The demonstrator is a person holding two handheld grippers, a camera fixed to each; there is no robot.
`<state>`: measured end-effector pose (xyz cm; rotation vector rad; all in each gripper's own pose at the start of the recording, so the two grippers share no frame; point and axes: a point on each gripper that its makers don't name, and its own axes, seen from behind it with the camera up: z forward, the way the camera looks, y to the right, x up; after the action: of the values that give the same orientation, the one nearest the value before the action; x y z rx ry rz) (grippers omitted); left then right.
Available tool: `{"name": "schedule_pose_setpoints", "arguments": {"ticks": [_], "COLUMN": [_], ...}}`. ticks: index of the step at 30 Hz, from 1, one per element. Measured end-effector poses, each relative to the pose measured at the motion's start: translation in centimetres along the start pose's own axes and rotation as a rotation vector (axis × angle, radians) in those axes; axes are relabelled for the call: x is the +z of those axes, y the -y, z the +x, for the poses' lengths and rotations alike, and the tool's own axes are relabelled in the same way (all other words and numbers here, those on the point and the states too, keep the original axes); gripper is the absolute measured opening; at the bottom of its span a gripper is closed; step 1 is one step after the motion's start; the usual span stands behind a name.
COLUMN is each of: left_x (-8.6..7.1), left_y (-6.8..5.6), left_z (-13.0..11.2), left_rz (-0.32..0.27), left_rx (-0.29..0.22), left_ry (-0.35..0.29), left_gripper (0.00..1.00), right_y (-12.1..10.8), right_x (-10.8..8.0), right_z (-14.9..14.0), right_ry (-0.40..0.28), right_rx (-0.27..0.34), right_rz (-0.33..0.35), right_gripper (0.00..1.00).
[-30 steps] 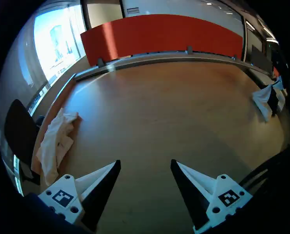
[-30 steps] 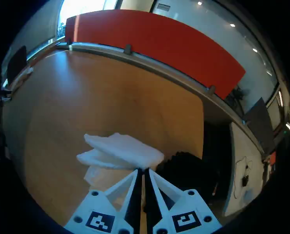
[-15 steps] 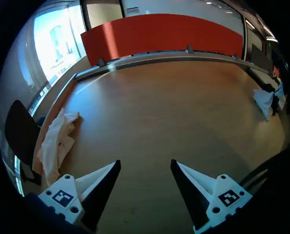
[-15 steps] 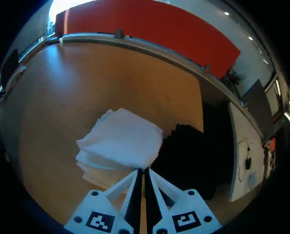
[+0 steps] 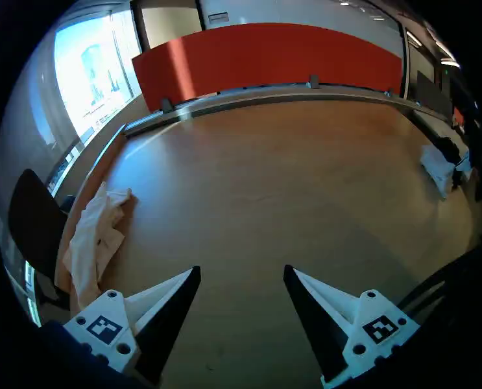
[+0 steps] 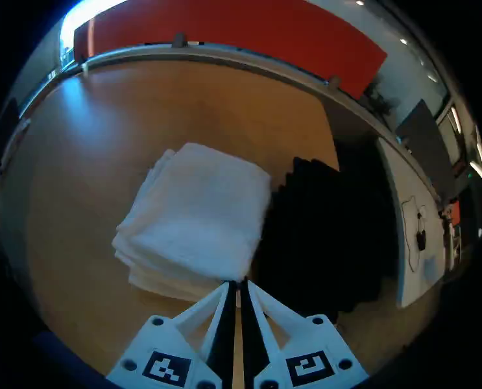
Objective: Fold towel
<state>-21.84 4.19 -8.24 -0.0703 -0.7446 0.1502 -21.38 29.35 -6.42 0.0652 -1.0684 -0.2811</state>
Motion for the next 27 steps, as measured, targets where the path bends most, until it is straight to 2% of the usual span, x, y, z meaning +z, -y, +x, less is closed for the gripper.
{"name": "schedule_pose_setpoints", "arguments": {"ticks": [12, 27], "left_x": [-0.3, -0.7], "left_y": [0.1, 0.1], "left_z": [-0.2, -0.1], "left_rz": [0.005, 0.007], "left_rx": [0.009, 0.015], "left_ry": [0.003, 0.002], "left_gripper": [0.95, 0.95], "right_y": [-0.3, -0.3], "right_x": [1.5, 2.3], "right_z": [-2.1, -2.8], "right_ry": [0.032, 0.032], "right_rx": [0.066, 0.106], "right_rz": [-0.016, -0.038], "right_gripper": [0.05, 0.05]}}
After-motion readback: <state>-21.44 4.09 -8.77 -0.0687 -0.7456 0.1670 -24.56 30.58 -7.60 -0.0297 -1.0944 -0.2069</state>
